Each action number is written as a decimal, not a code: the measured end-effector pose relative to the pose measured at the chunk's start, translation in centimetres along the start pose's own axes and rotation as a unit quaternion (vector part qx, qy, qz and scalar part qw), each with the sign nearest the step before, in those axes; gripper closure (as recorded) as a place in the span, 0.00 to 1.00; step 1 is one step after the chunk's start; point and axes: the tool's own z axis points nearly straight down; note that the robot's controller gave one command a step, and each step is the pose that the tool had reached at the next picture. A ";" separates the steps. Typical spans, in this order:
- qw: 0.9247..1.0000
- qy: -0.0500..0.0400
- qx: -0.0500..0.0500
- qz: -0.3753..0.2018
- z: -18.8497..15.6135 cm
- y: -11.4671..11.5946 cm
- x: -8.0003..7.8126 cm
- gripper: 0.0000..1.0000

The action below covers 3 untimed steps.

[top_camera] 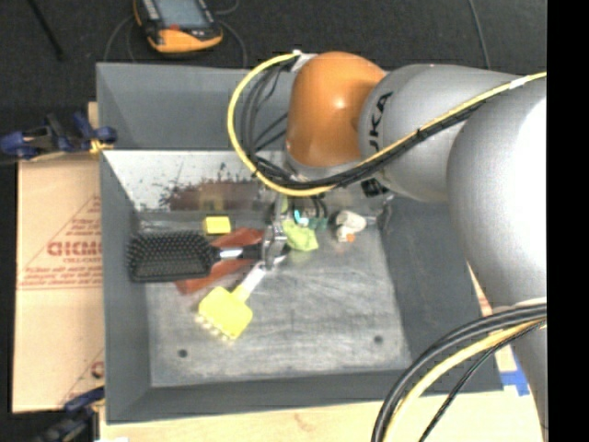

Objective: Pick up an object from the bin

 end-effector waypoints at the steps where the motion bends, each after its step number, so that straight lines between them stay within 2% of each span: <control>1: 0.995 0.002 0.001 -0.098 -3.2 -0.8 0.4 0.00; 2: 0.999 -0.016 0.004 0.030 2.4 1.3 1.3 1.00; 3: 0.999 -0.016 0.004 0.030 2.4 1.3 1.3 1.00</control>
Offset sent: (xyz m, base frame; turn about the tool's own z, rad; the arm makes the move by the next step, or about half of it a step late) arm -0.0292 0.0207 -0.0533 0.0587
